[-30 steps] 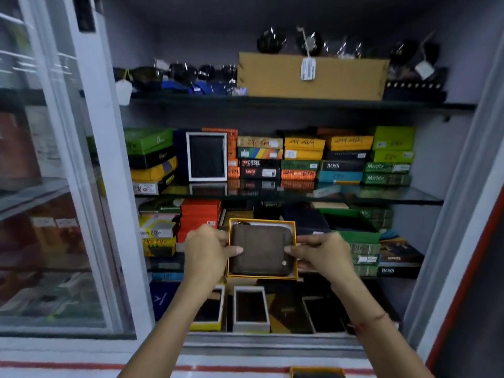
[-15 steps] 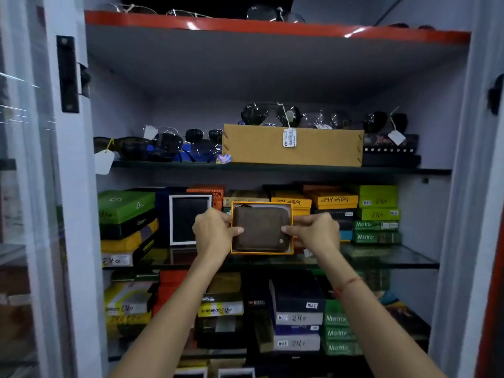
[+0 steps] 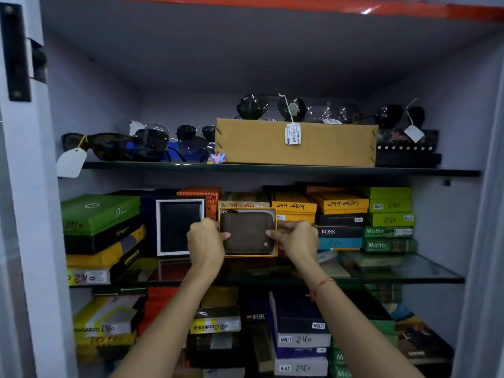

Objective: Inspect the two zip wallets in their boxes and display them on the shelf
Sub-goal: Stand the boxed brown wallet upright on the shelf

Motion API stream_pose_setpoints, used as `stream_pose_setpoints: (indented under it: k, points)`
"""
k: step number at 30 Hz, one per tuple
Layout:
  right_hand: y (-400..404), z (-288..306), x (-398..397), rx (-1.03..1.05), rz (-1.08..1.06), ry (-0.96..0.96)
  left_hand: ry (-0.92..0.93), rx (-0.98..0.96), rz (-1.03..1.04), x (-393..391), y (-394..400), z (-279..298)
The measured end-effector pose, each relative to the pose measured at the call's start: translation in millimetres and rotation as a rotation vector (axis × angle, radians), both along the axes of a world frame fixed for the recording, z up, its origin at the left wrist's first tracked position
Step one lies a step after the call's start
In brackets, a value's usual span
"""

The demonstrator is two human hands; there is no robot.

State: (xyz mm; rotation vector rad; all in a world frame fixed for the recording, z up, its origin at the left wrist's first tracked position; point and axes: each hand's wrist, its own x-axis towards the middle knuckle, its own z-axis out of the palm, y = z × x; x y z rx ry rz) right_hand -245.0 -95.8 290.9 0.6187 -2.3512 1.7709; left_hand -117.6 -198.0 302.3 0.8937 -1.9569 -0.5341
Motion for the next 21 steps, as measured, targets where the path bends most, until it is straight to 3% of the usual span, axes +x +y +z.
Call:
stream_pose_setpoints:
  k: [6, 11, 16, 21]
  points:
    - [9.1, -2.7, 12.0, 0.070, 0.017, 0.088, -0.042, -0.112, 0.024, 4.0, 7.4, -5.4]
    - [36.9, -9.4, 34.3, 0.079, 0.017, 0.173, 0.221, -0.220, -0.138, 29.1, 31.2, -12.9]
    - [89.8, -37.2, 77.5, -0.074, 0.028, 0.340, 0.315, -0.025, -0.277, 59.5, 71.0, -42.5]
    - [134.2, -104.4, 108.2, -0.094, -0.009, 0.299, 0.137, 0.136, -0.365, 72.3, 112.7, -113.9]
